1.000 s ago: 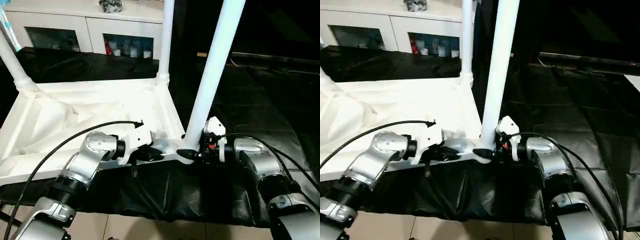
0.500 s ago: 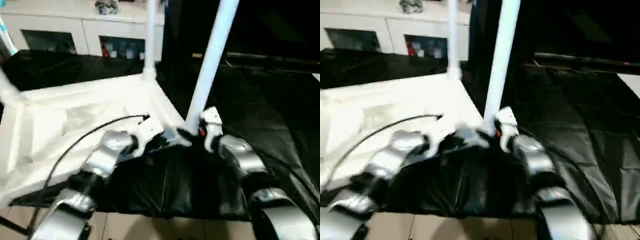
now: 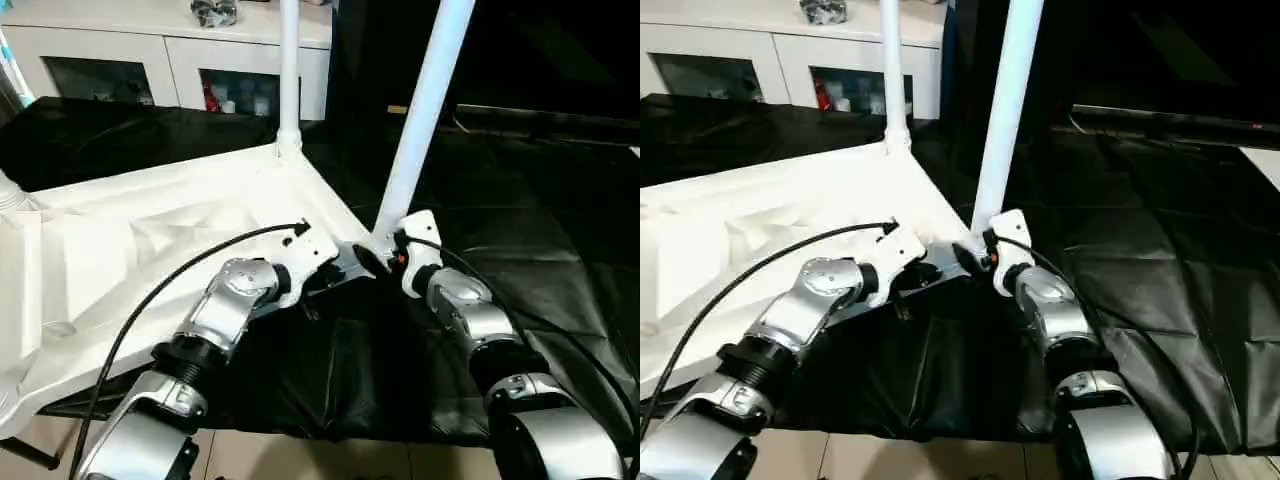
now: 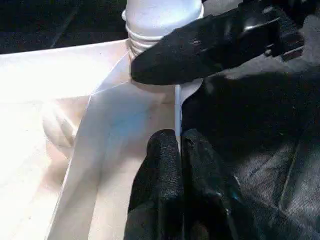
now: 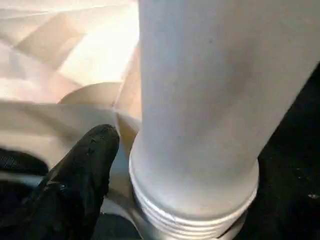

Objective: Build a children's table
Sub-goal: Rotate leg to tighten

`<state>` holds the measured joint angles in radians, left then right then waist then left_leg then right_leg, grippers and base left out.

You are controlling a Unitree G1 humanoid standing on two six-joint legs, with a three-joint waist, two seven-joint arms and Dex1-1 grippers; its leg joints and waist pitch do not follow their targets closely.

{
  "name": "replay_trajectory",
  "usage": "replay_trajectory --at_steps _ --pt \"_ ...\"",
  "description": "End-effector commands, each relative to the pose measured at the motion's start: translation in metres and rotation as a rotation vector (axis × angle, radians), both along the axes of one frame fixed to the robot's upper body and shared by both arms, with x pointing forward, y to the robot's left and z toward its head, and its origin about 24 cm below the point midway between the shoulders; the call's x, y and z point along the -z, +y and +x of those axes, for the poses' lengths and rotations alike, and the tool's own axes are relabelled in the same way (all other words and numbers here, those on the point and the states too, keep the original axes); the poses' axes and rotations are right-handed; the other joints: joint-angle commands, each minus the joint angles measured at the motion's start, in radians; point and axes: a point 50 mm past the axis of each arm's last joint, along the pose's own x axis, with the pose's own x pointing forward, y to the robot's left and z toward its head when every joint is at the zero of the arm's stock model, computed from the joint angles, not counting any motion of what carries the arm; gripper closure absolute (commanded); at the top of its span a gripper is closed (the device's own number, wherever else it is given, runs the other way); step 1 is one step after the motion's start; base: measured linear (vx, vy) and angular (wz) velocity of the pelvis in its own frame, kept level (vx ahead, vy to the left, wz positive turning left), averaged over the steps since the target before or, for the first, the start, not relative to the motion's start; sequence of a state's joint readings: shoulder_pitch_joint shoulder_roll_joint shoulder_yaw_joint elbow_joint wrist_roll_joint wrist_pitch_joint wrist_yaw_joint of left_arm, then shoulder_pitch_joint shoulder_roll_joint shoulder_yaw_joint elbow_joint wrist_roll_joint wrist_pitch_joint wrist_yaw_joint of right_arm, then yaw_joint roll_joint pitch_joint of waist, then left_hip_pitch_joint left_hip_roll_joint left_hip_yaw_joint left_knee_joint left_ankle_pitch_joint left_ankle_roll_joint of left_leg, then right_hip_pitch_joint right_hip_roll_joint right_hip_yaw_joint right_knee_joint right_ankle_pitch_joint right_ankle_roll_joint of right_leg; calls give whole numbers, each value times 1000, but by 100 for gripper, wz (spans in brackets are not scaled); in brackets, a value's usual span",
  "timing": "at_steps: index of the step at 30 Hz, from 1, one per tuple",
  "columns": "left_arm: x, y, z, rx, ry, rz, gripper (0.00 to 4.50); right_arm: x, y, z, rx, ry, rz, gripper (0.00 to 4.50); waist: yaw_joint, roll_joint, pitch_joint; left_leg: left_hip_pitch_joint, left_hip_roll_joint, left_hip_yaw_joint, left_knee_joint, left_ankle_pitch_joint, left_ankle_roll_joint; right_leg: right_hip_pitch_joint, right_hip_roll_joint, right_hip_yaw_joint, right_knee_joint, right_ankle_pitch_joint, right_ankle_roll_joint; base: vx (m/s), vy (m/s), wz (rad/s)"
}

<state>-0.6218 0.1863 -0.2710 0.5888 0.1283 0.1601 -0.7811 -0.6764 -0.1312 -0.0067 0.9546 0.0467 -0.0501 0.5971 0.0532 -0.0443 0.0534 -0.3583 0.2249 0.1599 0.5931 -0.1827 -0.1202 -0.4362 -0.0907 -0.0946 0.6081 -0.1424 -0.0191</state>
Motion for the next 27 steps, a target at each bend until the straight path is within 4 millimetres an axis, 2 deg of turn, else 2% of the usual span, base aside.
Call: replay_trajectory --at_steps 1,7,9,11,17,21,27 --pt "-17 -15 -3 84 -69 -102 450 -3 19 -6 -174 -17 7 64 2 -2 -74 -9 -4 17 -63 -221 72 74 -38 38 -79 -336 -164 0 0 0" --pt "-16 -3 -18 238 -14 -111 450 -6 0 -16 -389 7 -19 64 3 0 -70 -7 -1 17 -65 -238 83 72 -39 40 -79 -344 -179 0 0 0" --pt "-15 2 -20 260 -1 -103 450 -6 -5 -19 -436 19 -21 64 6 2 -69 -2 1 18 -65 -250 79 69 -39 41 -81 -354 -179 0 0 0" --pt "-14 10 -24 300 23 -84 450 -6 -13 -26 -526 52 -27 64 6 2 -69 -4 1 16 -67 -253 80 72 -38 40 -80 -355 -179 0 0 0" --pt "-15 23 -31 375 76 -55 450 -6 -23 -40 -686 98 -64 64 10 0 -69 -5 2 17 -66 -241 78 72 -38 41 -78 -356 -173 0 0 0" --pt "-15 25 -32 387 87 -52 450 -6 -24 -42 -709 103 -65 64 9 0 -68 -4 1 17 -67 -242 74 71 -37 41 -79 -362 -176 0 0 0" --pt "-15 26 -33 394 96 -52 450 -5 -19 -46 -728 111 -47 125 10 0 -69 -4 1 16 -67 -235 68 71 -37 41 -78 -357 -172 0 0 0"
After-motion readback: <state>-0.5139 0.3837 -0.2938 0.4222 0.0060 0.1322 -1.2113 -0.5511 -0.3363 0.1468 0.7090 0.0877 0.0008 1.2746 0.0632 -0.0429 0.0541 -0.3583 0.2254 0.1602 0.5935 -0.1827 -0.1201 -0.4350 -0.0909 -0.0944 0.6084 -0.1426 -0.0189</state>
